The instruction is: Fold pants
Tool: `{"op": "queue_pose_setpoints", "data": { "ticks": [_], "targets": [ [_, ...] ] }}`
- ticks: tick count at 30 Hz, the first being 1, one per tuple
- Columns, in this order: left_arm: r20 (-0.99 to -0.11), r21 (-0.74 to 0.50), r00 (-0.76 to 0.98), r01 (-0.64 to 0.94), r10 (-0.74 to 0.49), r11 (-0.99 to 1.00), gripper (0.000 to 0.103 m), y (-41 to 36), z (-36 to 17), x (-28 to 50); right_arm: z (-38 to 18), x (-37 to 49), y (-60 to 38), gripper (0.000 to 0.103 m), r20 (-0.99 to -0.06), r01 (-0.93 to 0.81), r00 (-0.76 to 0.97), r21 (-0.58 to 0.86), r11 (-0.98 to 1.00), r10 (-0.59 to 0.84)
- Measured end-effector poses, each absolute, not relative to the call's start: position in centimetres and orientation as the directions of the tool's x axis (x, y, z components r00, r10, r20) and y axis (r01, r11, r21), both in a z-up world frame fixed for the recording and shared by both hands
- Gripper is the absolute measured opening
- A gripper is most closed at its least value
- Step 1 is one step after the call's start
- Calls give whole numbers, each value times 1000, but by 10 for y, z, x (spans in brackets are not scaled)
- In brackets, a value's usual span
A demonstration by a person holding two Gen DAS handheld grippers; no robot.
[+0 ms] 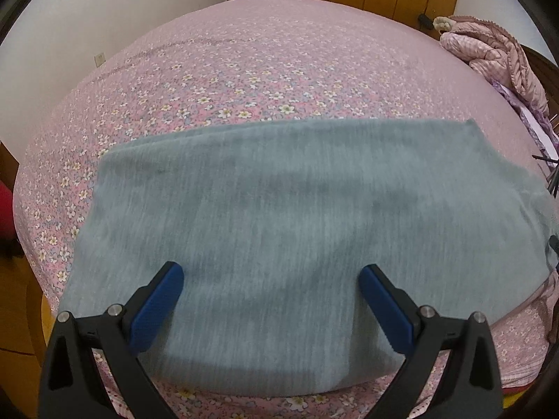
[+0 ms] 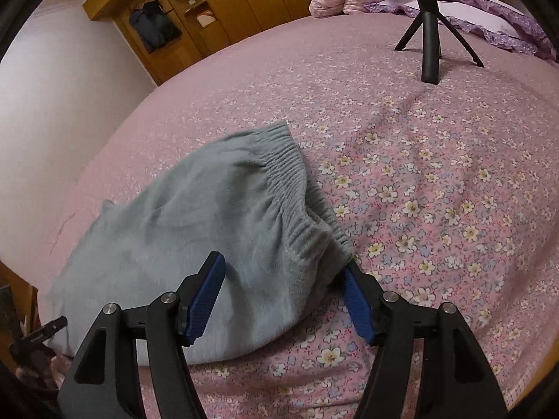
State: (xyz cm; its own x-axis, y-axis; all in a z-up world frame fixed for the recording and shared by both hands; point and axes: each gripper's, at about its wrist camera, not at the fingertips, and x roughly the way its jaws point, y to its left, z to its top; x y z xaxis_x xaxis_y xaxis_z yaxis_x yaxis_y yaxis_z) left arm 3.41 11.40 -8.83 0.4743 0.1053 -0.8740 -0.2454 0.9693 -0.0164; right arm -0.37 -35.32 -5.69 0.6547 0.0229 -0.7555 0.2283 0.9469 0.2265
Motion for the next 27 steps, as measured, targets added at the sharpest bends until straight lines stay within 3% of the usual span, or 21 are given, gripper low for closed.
{"op": "queue_pose_setpoints", "data": {
  "ticks": [4, 10, 14, 17, 22, 24, 27],
  "targets": [
    [-873, -19, 477, -243, 102, 970, 103, 116, -89, 35, -57, 4, -360, 59, -748, 246, 664, 237, 940, 15],
    [-872, -17, 479, -237, 102, 971, 103, 116, -90, 36, -63, 12, -379, 59, -747, 245, 664, 262, 934, 35],
    [-872, -13, 479, -237, 105, 971, 103, 116, -90, 37, -67, 17, -367, 62, -756, 210, 654, 174, 962, -6],
    [-871, -12, 479, -235, 106, 972, 103, 115, -90, 37, -68, 19, -367, 68, -751, 196, 660, 190, 962, 14],
    [-865, -12, 490, -231, 106, 973, 103, 114, -91, 35, -67, 17, -372, 67, -742, 194, 669, 233, 953, 45],
    [-866, -11, 488, -233, 107, 972, 103, 114, -91, 35, -66, 17, -375, 59, -744, 208, 667, 223, 952, 28],
    [-867, -5, 485, -235, 112, 972, 103, 113, -91, 36, -62, 7, -383, 33, -729, 217, 682, 271, 938, 53]
  ]
}}
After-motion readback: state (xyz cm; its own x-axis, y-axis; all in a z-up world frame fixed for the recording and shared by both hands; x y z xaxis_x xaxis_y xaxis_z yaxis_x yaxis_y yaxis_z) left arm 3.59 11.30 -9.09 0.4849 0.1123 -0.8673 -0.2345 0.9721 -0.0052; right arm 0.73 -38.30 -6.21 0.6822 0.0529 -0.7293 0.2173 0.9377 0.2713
